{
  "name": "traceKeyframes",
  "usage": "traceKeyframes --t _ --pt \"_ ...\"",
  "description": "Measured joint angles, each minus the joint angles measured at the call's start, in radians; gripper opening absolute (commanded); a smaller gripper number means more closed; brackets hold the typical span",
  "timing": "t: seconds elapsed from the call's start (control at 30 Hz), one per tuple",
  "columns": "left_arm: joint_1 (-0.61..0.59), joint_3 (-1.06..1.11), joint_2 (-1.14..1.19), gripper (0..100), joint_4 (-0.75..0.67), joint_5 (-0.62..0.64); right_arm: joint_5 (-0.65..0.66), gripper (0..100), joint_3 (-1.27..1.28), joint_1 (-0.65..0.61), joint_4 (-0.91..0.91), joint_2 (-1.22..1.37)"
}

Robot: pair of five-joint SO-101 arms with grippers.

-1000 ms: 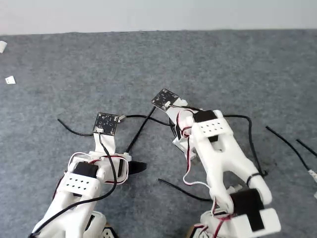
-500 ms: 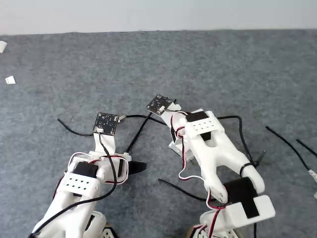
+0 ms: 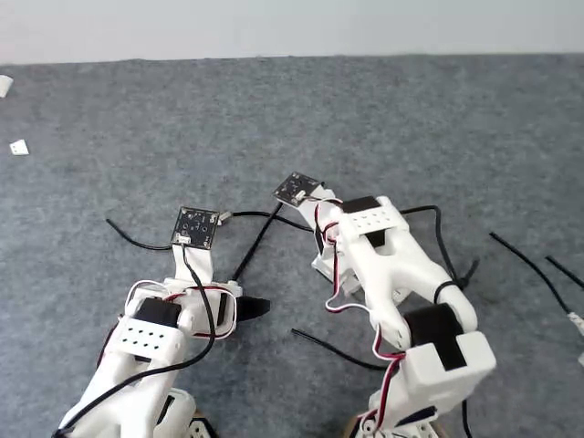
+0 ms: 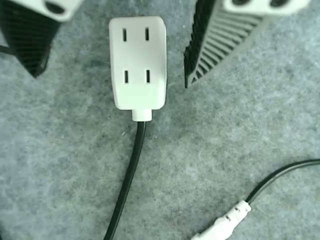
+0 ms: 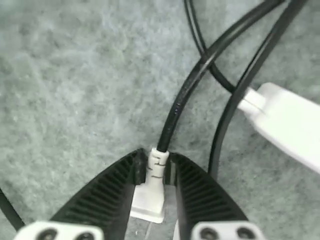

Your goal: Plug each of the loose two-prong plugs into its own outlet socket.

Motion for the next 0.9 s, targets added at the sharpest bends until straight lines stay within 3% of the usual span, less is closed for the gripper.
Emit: traceKeyframes --t 0.33,0.5,0.7,0.77,0.9 --pt "0.0 0.0 0.0 39 0.0 0.0 -0.003 0.9 -0.009 0.011 0.054 -0.037" --pt "-0.077 0.0 0.0 39 0.0 0.06 -0.043 0.9 -0.009 -0.006 0.169 -0.249" --pt "-0.147 -0.012 0.0 39 0.0 0.087 -0.115 0.9 -0.009 -0.117 0.339 -0.585" --pt "-0.152 -0.012 0.0 34 0.0 0.091 -0.14 0.9 -0.009 -0.172 0.387 -0.689" --pt "-0.124 -0.031 0.069 14 0.0 0.061 -0.19 0.9 -0.009 -0.308 0.45 -0.841"
